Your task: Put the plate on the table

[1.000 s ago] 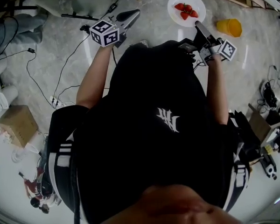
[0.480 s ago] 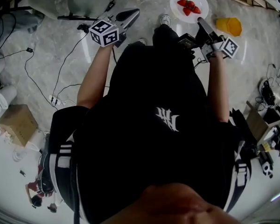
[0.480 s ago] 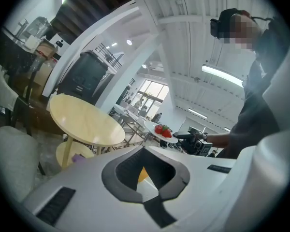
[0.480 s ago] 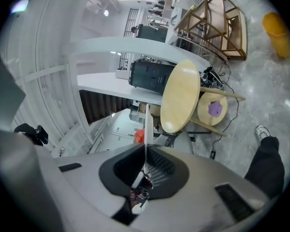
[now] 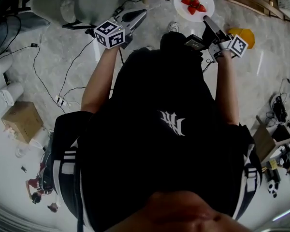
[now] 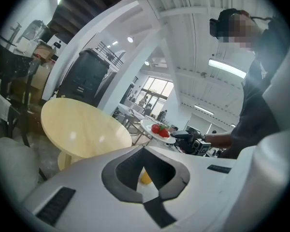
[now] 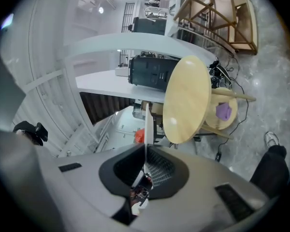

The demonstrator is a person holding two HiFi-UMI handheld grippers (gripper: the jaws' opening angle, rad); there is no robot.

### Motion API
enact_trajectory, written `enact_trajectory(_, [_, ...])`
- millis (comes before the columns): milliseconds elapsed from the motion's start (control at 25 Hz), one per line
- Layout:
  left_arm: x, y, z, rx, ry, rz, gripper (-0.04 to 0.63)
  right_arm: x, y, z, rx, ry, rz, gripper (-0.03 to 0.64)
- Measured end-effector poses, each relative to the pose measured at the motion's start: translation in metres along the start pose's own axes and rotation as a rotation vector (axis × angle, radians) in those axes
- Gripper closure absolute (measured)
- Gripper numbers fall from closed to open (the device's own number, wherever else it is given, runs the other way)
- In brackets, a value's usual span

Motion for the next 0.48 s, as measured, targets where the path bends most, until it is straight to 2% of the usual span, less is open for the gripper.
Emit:
enact_trajectory(200, [0.028, -0.036, -0.015, 0.035, 0.006, -0.003, 0.595, 0.043, -0.019, -0.003, 0.032, -0.004, -0.059, 0.603])
enact_trajectory(480, [0.070, -0.090, -0.023, 0.078, -0.025, -0.014, 0.595, 0.105, -0.036, -0.001, 0.075, -0.021, -0.151, 0.603])
Point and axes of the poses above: the fingertips, and each gripper's own axes: y backward along the fingers, z to its right, x out of its top, the point moved 1 cm from there along y, backward along the fingers, and after that the axes turned 4 degrees about -y, right-handed, at the moved point
